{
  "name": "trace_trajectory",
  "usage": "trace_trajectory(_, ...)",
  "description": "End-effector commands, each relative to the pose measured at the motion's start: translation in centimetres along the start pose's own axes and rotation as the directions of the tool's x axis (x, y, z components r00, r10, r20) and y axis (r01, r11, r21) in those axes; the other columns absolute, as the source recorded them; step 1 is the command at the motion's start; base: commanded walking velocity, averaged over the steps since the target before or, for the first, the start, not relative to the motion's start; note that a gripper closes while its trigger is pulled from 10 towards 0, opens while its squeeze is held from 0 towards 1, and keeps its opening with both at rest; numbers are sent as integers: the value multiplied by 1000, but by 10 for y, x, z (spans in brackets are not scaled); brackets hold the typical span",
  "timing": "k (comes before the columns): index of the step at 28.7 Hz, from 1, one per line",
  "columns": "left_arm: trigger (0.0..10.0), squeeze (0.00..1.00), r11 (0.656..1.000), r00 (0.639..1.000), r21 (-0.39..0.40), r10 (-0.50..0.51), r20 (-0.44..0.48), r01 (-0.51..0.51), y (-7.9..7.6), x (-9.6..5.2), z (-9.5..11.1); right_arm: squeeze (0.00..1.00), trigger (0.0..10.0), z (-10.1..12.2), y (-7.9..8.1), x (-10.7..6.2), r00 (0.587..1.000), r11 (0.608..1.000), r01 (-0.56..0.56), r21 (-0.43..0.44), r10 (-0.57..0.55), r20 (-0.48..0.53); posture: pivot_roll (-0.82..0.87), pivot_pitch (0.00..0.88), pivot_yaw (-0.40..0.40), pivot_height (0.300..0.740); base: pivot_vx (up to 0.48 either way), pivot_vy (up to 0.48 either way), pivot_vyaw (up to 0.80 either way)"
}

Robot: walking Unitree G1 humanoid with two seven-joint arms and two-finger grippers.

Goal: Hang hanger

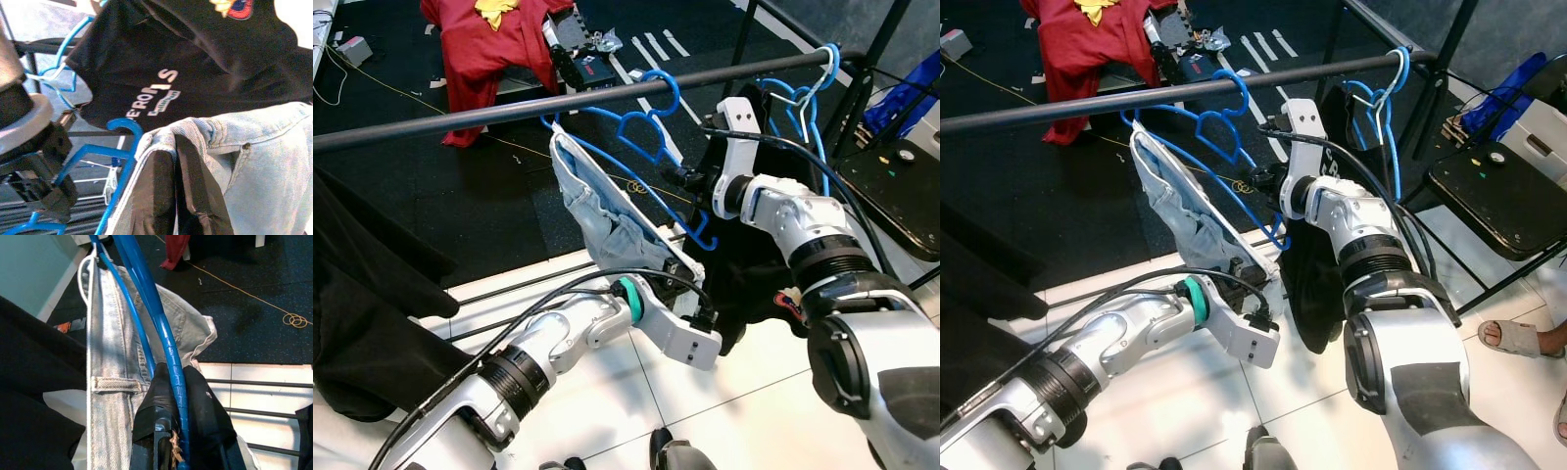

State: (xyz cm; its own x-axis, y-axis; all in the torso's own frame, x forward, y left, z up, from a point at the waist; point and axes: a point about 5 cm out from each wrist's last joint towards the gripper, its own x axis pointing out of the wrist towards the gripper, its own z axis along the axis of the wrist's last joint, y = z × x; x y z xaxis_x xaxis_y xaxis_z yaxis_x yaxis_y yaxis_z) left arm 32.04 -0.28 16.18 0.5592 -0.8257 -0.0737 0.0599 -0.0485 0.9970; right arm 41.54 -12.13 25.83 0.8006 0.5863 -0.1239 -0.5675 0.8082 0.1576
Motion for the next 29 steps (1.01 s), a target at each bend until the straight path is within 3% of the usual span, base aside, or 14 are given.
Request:
trace_trajectory(1, 10000, 0, 999, 986, 26, -47, 161, 43, -11, 9, 35, 0, 10000, 9, 13, 9, 999, 1000, -20, 14, 20, 38, -168, 193, 53, 740, 0, 0, 0)
trace_trajectory(11, 10000, 0, 997, 972, -62, 66, 226, -53, 7, 20, 63, 0, 10000, 8, 19, 14, 999, 1000, -4, 18, 3, 46, -157, 201, 51, 740, 0, 0, 0)
trace_trajectory(17, 10000, 0, 995, 967, -76, 75, 242, -58, 7, 21, 70, 0, 10000, 9, 19, 14, 999, 1000, 0, 20, -1, 50, -158, 202, 52, 740, 0, 0, 0)
trace_trajectory(24, 10000, 0, 993, 953, -106, 82, 292, -53, 2, 28, 93, 0, 10000, 13, 19, 15, 998, 1000, 10, 28, -12, 65, -164, 205, 59, 740, 0, 0, 0)
trace_trajectory(29, 10000, 0, 994, 956, -100, 74, 285, -47, -2, 32, 95, 0, 10000, 14, 20, 15, 998, 999, 10, 32, -12, 70, -169, 205, 61, 740, 0, 0, 0)
